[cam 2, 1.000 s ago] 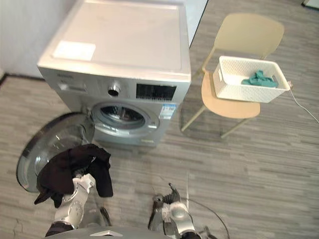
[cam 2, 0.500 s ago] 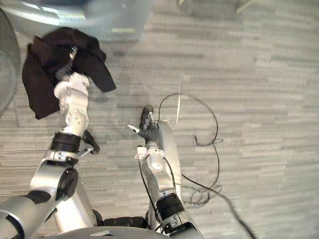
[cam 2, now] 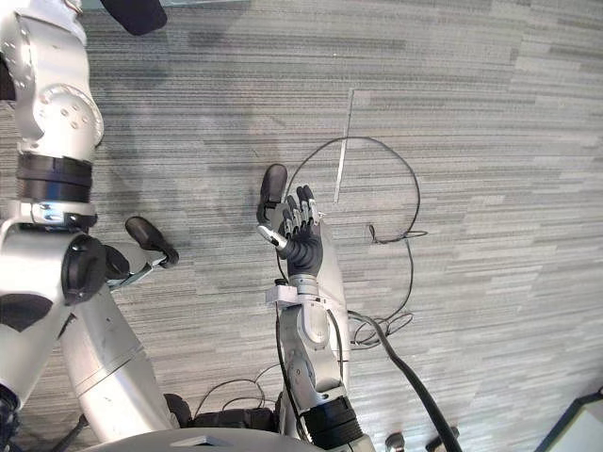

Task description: Pick up the laundry basket with both hands and put the clothes into the washing machine.

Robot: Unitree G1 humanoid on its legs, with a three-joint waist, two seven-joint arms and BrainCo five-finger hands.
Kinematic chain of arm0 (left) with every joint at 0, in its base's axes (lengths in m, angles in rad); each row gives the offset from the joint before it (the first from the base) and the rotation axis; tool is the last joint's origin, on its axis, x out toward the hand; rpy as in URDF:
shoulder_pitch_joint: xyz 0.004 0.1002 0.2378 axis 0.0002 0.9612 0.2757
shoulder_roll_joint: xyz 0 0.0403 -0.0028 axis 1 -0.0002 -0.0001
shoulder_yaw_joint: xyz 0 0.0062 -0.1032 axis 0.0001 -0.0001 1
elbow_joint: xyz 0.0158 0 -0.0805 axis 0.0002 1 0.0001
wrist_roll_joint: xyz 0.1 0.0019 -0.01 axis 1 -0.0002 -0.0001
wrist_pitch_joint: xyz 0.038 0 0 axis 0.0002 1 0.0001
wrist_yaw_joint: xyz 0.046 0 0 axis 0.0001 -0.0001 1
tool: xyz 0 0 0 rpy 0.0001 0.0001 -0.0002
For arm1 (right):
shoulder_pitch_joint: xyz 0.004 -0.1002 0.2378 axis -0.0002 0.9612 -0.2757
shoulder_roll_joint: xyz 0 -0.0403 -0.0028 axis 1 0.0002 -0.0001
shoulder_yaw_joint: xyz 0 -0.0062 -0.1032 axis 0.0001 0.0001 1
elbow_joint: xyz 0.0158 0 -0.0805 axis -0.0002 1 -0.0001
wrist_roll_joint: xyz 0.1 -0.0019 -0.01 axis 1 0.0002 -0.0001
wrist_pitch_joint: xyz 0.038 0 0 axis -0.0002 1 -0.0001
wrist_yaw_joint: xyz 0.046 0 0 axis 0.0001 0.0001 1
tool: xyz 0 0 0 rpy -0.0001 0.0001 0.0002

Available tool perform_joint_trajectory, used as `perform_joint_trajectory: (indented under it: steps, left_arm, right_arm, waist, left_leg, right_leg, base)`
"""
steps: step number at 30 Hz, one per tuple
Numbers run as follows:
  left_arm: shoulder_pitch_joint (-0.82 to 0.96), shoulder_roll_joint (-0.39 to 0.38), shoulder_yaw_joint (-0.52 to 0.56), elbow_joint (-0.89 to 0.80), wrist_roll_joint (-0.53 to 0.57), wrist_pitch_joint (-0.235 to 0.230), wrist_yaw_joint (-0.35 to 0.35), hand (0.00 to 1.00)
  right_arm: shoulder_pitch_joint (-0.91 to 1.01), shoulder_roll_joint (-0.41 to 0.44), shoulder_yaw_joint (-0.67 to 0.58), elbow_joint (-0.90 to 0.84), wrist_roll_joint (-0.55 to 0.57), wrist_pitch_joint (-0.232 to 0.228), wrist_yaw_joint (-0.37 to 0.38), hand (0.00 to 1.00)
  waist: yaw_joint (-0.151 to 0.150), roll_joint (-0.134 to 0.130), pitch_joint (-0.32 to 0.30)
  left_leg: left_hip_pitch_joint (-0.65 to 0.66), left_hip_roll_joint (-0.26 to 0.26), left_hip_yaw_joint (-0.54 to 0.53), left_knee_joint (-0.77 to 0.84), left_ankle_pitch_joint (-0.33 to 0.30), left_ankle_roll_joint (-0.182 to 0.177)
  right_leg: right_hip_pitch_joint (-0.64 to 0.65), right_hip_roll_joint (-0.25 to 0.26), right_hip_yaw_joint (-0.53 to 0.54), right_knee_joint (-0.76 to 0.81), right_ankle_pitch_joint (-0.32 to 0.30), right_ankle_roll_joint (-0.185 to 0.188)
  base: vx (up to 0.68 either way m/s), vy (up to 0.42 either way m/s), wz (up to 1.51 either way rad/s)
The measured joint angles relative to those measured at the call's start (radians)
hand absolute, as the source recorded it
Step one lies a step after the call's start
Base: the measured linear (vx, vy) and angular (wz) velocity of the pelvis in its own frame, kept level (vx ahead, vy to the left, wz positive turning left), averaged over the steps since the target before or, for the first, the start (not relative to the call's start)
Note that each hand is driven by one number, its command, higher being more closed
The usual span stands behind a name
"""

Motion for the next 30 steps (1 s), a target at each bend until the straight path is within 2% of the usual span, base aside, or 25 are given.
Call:
perform_joint_trajectory:
  steps: [4, 9, 12, 17, 18, 19, 20, 21, 22, 24, 25, 27, 30]
  left_arm:
    - [-0.071, 0.055, -0.018, 0.008, -0.001, 0.002, 0.001, 1.00]
    - [-0.284, 0.151, -0.171, 0.016, -0.007, 0.012, -0.004, 1.00]
    - [-0.418, 0.179, -0.244, -0.007, 0.141, 0.053, -0.002, 1.00]
    - [-0.525, 0.248, -0.277, 0.045, 0.321, 0.164, 0.016, 1.00]
    - [-0.538, 0.258, -0.277, 0.044, 0.362, 0.180, 0.031, 0.00]
    - [-0.544, 0.274, -0.280, 0.040, 0.470, 0.205, 0.066, 0.00]
    - [-0.544, 0.283, -0.291, 0.036, 0.513, 0.214, 0.081, 0.00]
    - [-0.544, 0.296, -0.318, 0.027, 0.604, 0.234, 0.106, 0.00]
    - [-0.540, 0.311, -0.367, 0.026, 0.791, 0.263, 0.120, 0.00]
    - [-0.528, 0.325, -0.402, 0.027, 1.000, 0.291, 0.084, 0.00]
    - [-0.524, 0.328, -0.405, 0.027, 1.044, 0.296, 0.065, 0.00]
    - [-0.494, 0.328, -0.412, 0.029, 1.152, 0.310, -0.019, 0.00]
    - [-0.451, 0.324, -0.419, 0.041, 1.178, 0.323, -0.056, 0.00]
  right_arm:
    - [0.001, -0.002, -0.001, -0.014, 0.022, -0.008, 0.014, 0.00]
    - [0.000, -0.002, -0.005, -0.025, 0.044, -0.008, 0.013, 0.00]
    - [0.000, -0.002, -0.015, -0.057, 0.086, -0.009, 0.013, 0.00]
    - [0.001, -0.001, -0.051, -0.089, 0.175, -0.024, 0.018, 0.00]
    - [0.002, 0.000, -0.055, -0.089, 0.196, -0.026, 0.023, 0.00]
    - [0.011, 0.000, -0.062, -0.091, 0.227, -0.033, 0.045, 0.00]
    - [0.016, 0.000, -0.065, -0.094, 0.238, -0.038, 0.053, 0.00]
    - [0.029, -0.001, -0.072, -0.102, 0.254, -0.047, 0.070, 0.00]
    - [0.043, -0.006, -0.089, -0.106, 0.286, -0.060, 0.096, 0.00]
    - [0.052, -0.015, -0.129, -0.100, 0.320, -0.068, 0.124, 0.00]
    - [0.056, -0.016, -0.143, -0.095, 0.326, -0.070, 0.130, 0.00]
    - [0.094, -0.027, -0.187, -0.084, 0.359, -0.078, 0.135, 0.00]
    - [0.119, -0.052, -0.189, -0.075, 0.397, -0.075, 0.164, 0.00]
  waist:
    - [0.000, -0.001, 0.000]
    - [0.003, -0.001, 0.000]
    - [-0.003, -0.001, 0.000]
    - [-0.005, -0.001, 0.000]
    - [-0.004, -0.001, 0.000]
    - [-0.003, -0.001, 0.000]
    - [-0.003, -0.001, 0.000]
    - [-0.002, -0.001, 0.000]
    - [0.007, -0.001, 0.000]
    - [0.014, -0.001, 0.000]
    - [0.014, -0.001, 0.000]
    - [0.013, 0.000, 0.000]
    - [0.012, 0.000, 0.000]
  left_leg:
    - [-0.009, 0.005, 0.005, -0.005, 0.000, 0.000]
    - [-0.011, -0.001, 0.034, -0.066, 0.018, 0.002]
    - [-0.025, -0.015, 0.052, -0.109, 0.036, 0.006]
    - [-0.025, -0.033, 0.082, -0.175, 0.060, 0.006]
    - [-0.025, -0.035, 0.087, -0.191, 0.068, 0.006]
    - [-0.021, -0.040, 0.090, -0.208, 0.071, 0.005]
    - [-0.019, -0.042, 0.091, -0.213, 0.074, 0.004]
    - [-0.016, -0.047, 0.095, -0.220, 0.081, 0.008]
    - [0.000, -0.052, 0.108, -0.236, 0.083, 0.009]
    - [0.017, -0.056, 0.112, -0.247, 0.084, 0.009]
    - [0.021, -0.056, 0.112, -0.247, 0.084, 0.009]
    - [0.044, -0.067, 0.118, -0.263, 0.084, 0.009]
    - [0.052, -0.068, 0.123, -0.284, 0.090, 0.009]
  right_leg:
    - [-0.010, 0.008, -0.001, -0.009, 0.002, 0.000]
    - [-0.018, 0.011, -0.004, -0.075, 0.026, 0.005]
    - [-0.031, 0.009, -0.007, -0.115, 0.042, 0.007]
    - [-0.038, 0.004, -0.016, -0.171, 0.057, 0.002]
    - [-0.036, 0.004, -0.020, -0.186, 0.061, 0.001]
    - [-0.033, 0.001, -0.028, -0.197, 0.062, 0.000]
    - [-0.032, -0.002, -0.031, -0.198, 0.062, 0.000]
    - [-0.031, -0.008, -0.035, -0.199, 0.062, 0.000]
    - [-0.022, -0.012, -0.035, -0.207, 0.062, -0.001]
    - [-0.003, -0.012, -0.035, -0.220, 0.063, -0.001]
    - [0.002, -0.012, -0.036, -0.223, 0.063, -0.001]
    - [0.023, -0.017, -0.036, -0.237, 0.063, 0.000]
    - [0.037, -0.010, -0.040, -0.272, 0.080, 0.001]
  base:
    - [-0.04, 0.024, -0.07]
    - [-0.06, 0.011, 0.01]
    - [-0.03, 0.025, 0.03]
    - [0.01, 0.035, 0.04]
    - [0.02, 0.019, 0.09]
    - [0.03, 0.016, 0.07]
    - [0.03, 0.012, 0.12]
    - [0.04, 0.011, 0.17]
    - [0.04, 0.010, 0.14]
    - [0.02, 0.007, 0.04]
    - [0.03, 0.023, 0.01]
    - [0.03, 0.029, 0.05]
    - [0.01, 0.020, -0.05]
